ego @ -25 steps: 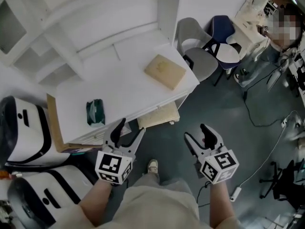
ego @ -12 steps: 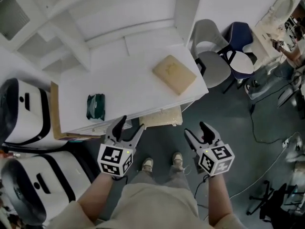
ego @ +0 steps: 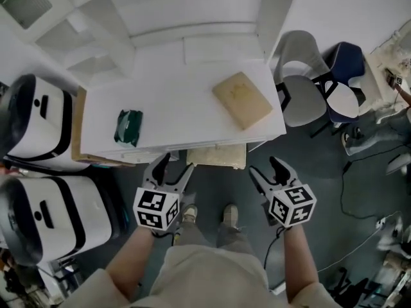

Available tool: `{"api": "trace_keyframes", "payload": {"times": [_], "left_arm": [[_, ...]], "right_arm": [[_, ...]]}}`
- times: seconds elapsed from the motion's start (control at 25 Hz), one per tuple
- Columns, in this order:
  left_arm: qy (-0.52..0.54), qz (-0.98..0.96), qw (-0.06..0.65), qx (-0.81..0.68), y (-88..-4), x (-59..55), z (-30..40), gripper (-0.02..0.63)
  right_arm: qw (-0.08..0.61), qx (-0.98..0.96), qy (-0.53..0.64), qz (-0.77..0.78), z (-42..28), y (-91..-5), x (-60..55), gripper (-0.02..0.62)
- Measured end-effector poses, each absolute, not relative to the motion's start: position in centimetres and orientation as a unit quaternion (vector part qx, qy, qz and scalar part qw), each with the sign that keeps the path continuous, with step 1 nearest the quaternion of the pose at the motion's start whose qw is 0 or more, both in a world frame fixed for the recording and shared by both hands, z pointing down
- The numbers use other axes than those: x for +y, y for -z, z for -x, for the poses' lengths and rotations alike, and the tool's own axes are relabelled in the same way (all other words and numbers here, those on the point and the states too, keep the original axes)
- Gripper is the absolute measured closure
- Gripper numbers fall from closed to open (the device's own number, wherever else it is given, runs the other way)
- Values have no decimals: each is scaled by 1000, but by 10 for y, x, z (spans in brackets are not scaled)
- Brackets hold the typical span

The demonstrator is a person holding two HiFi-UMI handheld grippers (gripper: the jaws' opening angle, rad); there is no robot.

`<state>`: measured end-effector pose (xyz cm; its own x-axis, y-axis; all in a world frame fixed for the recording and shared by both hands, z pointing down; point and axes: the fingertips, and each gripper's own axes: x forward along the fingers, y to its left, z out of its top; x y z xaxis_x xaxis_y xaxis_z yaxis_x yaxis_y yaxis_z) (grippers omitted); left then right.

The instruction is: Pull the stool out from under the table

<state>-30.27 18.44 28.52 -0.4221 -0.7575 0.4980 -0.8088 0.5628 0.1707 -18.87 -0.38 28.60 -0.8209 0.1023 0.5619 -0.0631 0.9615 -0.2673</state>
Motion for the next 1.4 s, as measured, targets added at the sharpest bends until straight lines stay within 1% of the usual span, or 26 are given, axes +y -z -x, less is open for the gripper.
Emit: {"api": "trace_keyframes", "payload": {"times": [0.28,0.64,0.84,1.0,1.28,1.4], "left_arm": [[-44,-431,290,-853,-304,182,293,324],[-52,-416,321,-849,-353,193,291,311],[-61,-428,331,-839,-395,194,291,310],[-46,-426,329,-841,-431,191,296,310],[-30,-406,343,-847,-496,191,310,310],[-27,-405,347,-845,-525,193,315,310]], "right_arm": [[317,-936,-151,38,184,-304,-14,299],[332,-928,-167,40,186,-343,-20,299],[335,-926,-168,34,190,-380,-22,298],[337,-931,-136,23,196,-412,-28,296],[337,-926,-170,15,204,-473,-22,293],[327,-929,-175,12,209,-498,-24,285]]}}
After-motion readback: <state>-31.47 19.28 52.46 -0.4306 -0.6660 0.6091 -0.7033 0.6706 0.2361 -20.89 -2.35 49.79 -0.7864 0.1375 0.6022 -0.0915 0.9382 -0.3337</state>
